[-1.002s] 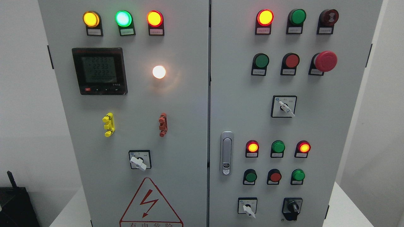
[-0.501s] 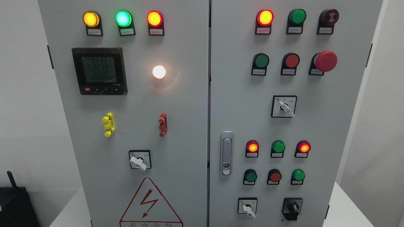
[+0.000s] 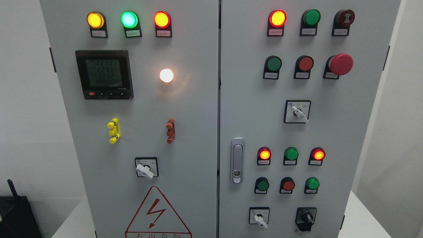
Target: Trip black knob to open circuit
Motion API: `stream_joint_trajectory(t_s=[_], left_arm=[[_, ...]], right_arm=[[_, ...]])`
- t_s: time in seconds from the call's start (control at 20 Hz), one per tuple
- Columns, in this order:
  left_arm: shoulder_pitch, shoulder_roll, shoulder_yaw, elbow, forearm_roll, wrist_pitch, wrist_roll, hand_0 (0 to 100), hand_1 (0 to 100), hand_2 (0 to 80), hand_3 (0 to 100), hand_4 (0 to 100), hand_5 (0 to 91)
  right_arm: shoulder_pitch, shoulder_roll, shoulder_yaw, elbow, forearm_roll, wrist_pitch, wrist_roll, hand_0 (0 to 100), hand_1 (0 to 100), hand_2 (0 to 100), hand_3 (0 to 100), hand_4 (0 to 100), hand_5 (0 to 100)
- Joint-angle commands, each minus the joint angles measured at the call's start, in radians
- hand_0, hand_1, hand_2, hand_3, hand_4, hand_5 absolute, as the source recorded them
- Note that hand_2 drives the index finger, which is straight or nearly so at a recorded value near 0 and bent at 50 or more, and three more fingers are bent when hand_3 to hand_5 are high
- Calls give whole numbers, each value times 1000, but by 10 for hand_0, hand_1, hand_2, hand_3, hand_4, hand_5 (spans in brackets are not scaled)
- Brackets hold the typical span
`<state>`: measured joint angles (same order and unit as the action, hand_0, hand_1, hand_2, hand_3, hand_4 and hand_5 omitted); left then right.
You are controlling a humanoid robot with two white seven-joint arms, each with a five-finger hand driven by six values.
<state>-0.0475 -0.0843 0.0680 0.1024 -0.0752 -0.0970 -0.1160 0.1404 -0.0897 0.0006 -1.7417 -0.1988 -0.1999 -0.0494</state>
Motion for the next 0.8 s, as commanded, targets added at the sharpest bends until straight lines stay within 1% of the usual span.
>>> stream_joint_trajectory(t_s=[0.0, 0.2, 0.45, 0.6, 0.75], left_arm=[[0, 0, 0, -20, 0, 0, -1, 120, 389, 0, 0, 0, 0], [0, 0, 0, -20, 0, 0, -1, 120, 389, 0, 0, 0, 0], [0, 0, 0, -20, 0, 0, -1, 120, 389, 0, 0, 0, 0], [0, 0, 0, -20, 0, 0, -1, 120, 389, 0, 0, 0, 0], [0, 0, 1, -20, 0, 0, -1, 120, 389, 0, 0, 0, 0]], right_arm=[[-28, -4, -8, -36, -7, 19, 0, 0, 99, 0, 960, 851, 691], [-62, -4, -7, -12, -7, 27, 2, 0, 98, 0, 961, 850, 690], [-76, -4, -4, 4, -8, 27, 2, 0, 100, 0, 961, 849, 690], [-76, -4, 18, 8, -8, 27, 2, 0, 100, 0, 961, 848, 689], [-79, -4, 19, 21, -8, 27, 2, 0, 101, 0, 961, 846, 687]])
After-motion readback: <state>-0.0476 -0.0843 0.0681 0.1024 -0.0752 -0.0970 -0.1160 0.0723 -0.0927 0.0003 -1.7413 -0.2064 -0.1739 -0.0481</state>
